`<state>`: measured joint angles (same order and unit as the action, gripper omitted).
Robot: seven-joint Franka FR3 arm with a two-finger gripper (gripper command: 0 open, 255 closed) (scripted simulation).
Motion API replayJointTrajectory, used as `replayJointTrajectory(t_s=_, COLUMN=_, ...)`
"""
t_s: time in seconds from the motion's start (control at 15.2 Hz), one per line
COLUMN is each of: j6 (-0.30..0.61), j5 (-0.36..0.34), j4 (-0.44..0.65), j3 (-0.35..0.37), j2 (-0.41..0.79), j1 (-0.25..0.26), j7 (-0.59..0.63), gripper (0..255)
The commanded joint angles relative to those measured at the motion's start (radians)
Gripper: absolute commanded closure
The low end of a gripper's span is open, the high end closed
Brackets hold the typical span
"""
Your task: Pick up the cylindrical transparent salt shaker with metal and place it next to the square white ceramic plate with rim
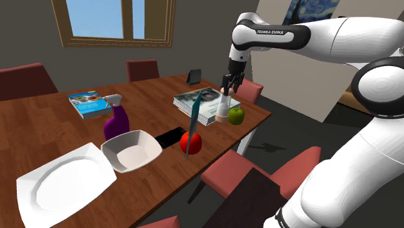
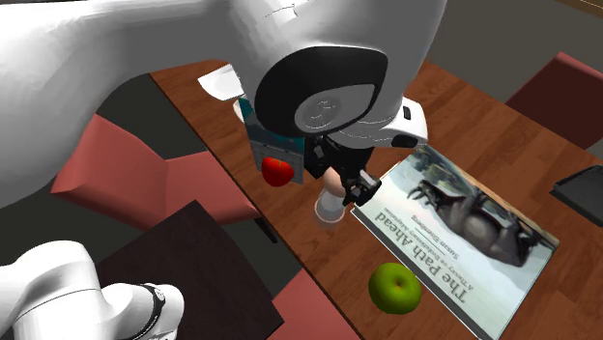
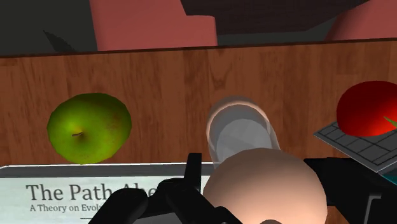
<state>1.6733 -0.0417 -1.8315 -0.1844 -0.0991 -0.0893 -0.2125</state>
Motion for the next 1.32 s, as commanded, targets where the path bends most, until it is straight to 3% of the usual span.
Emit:
replayJointTrajectory(t_s=0.0, j6=-0.029, j5=0.001, j4=0.03, j3=0.001, j2=0.001, j1=0.001, j7=0.0, gripper=255)
replayJointTrajectory(t_s=1.25, j6=-0.302, j5=0.013, j4=0.374, j3=-0.003, j2=0.074, j1=-0.001, j7=-0.016, gripper=255)
